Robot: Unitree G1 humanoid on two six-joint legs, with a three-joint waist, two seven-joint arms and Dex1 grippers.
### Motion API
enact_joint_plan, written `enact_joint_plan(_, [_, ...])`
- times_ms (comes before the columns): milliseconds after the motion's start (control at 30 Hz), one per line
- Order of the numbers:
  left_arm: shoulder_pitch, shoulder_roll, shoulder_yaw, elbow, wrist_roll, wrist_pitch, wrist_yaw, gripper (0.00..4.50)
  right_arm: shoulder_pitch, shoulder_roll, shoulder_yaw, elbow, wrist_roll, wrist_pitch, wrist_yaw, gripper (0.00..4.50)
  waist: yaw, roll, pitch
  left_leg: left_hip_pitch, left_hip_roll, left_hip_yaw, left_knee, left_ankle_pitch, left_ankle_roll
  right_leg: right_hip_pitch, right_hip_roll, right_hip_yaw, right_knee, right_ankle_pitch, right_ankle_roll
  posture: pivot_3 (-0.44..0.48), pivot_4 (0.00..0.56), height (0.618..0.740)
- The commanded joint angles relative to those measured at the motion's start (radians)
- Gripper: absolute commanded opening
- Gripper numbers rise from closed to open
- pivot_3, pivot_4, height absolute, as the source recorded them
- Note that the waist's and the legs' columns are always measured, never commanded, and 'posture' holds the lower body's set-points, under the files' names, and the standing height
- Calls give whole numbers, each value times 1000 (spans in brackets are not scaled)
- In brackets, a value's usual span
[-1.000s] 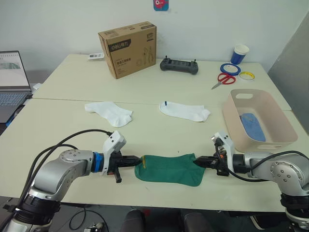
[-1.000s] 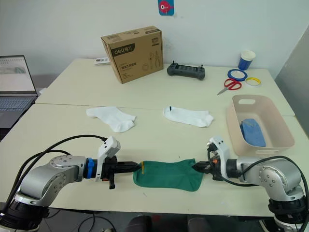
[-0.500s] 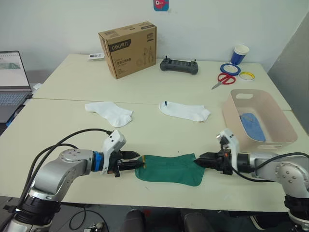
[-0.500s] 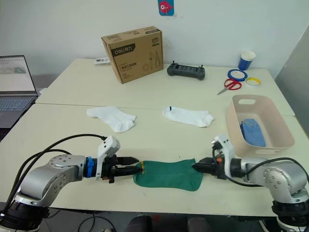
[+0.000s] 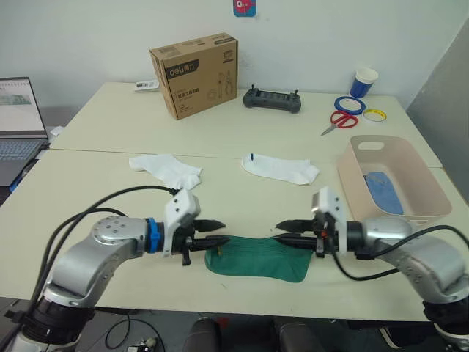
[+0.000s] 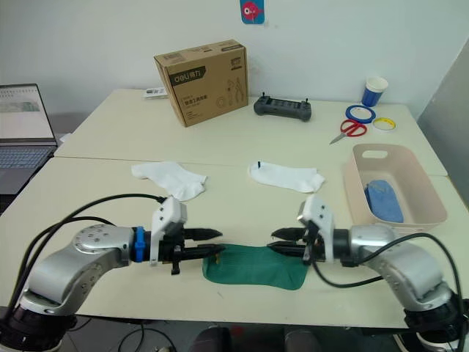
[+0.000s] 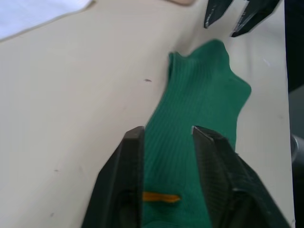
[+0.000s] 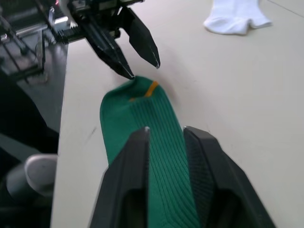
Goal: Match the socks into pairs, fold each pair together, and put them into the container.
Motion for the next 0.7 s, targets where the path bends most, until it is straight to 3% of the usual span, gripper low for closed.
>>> enact_joint_plan(33, [-10, 9, -61, 29, 94, -88, -13, 250, 21, 13, 70, 87, -128, -182, 47, 0, 1, 0, 0, 0, 0, 0, 0, 0, 0, 0, 0, 0, 0, 0, 0, 0, 150, 740])
enact_joint_plan(67, [-3, 15, -67, 37, 108, -97, -17, 36, 27, 6, 76, 113, -156, -215, 58, 0, 1, 0, 0, 0, 0, 0, 0, 0, 0, 0, 0, 0, 1, 0, 0, 0, 150, 740])
enact_joint_plan(200, [51, 43, -87, 94, 200, -176, -8, 36, 69, -16, 48, 217, -200, -314, 95, 0, 2, 0, 0, 0, 0, 0, 0, 0, 0, 0, 0, 0, 1, 1, -1, 0, 150, 740])
enact_joint_plan(400, [108, 43, -49, 119, 197, -203, -11, 36, 133, -75, -18, 304, -229, -429, 140, 0, 7, 0, -1, 4, 0, 0, 0, 0, 0, 3, 0, 0, 1, 0, -1, 0, 150, 740])
enact_joint_plan(567, [95, 4, 17, 79, 111, -184, -10, 36, 144, -84, -98, 228, -136, -388, 171, 0, 7, 0, -1, 10, 1, 0, 1, 0, 0, 10, 0, 0, 1, 0, 0, 0, 150, 740])
enact_joint_plan(700, [70, -22, 10, 38, 82, -185, -30, 36, 118, -45, -82, 153, -102, -333, 164, 0, 5, 0, 0, 10, 1, -1, 2, 0, 0, 11, 0, 0, 1, 1, 0, 0, 150, 740])
